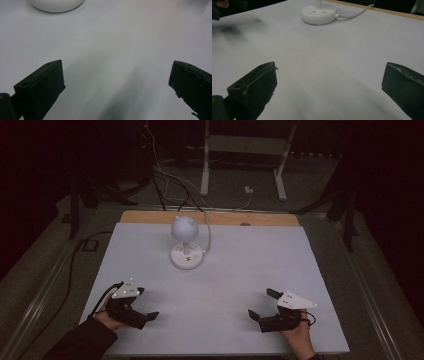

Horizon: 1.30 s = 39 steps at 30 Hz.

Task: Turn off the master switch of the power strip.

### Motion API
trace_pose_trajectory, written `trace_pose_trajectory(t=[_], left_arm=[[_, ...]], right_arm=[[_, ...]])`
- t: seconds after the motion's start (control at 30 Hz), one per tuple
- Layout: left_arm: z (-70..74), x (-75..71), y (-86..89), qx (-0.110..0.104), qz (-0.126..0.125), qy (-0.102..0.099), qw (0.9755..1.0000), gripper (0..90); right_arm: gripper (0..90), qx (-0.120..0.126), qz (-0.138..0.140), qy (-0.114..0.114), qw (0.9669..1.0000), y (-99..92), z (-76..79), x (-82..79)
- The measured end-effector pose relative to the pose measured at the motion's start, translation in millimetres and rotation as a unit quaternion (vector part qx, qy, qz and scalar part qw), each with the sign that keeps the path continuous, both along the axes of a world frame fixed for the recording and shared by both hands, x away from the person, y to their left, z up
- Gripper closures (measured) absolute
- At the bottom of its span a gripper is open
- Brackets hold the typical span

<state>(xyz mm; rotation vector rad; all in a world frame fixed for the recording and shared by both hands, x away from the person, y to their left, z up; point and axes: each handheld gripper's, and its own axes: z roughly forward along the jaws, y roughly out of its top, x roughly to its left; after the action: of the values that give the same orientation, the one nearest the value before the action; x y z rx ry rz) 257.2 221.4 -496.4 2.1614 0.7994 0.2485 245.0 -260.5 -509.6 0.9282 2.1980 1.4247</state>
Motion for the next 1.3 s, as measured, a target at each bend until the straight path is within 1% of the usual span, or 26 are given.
trace_pose_trajectory(t=[0.03,0.17,0.23,0.3,0.37,0.47,0.6,0.77,0.8,0.97,1.03,1.2,1.3], left_arm=[[-1.5,-1.6,1.2,-0.003,0.004,-0.002,1.0,0.6],[-8.1,-7.6,4.8,-0.001,0.018,-0.004,0.9998,0.7],[-10.2,-10.6,5.9,0.003,0.018,-0.002,0.9998,0.7],[-11.8,-14.4,6.8,0.007,0.025,-0.011,0.9996,0.7],[-14.4,-18.1,7.9,0.008,0.035,-0.014,0.9992,0.7],[-19.2,-23.9,9.0,0.024,0.04,-0.018,0.9988,0.7],[-22.9,-29.8,12.7,0.021,0.047,-0.021,0.9985,0.7],[-27.7,-32.9,17.3,0.019,0.053,-0.018,0.9982,0.6],[-27.7,-32.6,17.8,0.017,0.052,-0.017,0.9984,0.7],[-27.6,-29.8,17.7,0.006,0.057,-0.025,0.998,0.7],[-27.2,-29.3,17.8,0.009,0.062,-0.032,0.9975,0.7],[-26.7,-28.5,19.7,-0.002,0.063,-0.035,0.9974,0.7],[-26.1,-28.2,19.9,-0.005,0.062,-0.038,0.9974,0.7]], right_arm=[[0.0,0.0,0.0,0.0,1.0,0.0,0.0,0.0],[0.0,-0.001,0.0,0.001,1.0,-0.2,-0.2,0.2],[0.0,-0.001,0.001,0.001,1.0,-0.4,-0.4,0.5],[0.0,-0.002,0.0,0.001,1.0,-0.5,-0.4,0.6],[0.0,-0.002,0.0,0.001,1.0,-0.7,-0.4,0.6],[0.0,-0.003,0.001,0.001,1.0,-0.7,-0.4,0.6],[0.0,-0.004,0.002,0.001,1.0,-0.6,-0.4,0.6],[0.0,-0.003,0.002,0.002,1.0,-1.2,-0.5,0.7],[0.0,-0.003,0.003,0.002,1.0,-1.2,-0.5,0.7],[0.0,-0.003,0.006,0.003,1.0,-0.4,-0.7,1.1],[0.0,-0.004,0.007,0.005,1.0,0.1,-0.9,1.4],[0.0,-0.005,0.008,0.006,0.9999,0.5,-1.2,1.7],[0.0,-0.005,0.008,0.006,0.9999,0.5,-1.6,2.0]])
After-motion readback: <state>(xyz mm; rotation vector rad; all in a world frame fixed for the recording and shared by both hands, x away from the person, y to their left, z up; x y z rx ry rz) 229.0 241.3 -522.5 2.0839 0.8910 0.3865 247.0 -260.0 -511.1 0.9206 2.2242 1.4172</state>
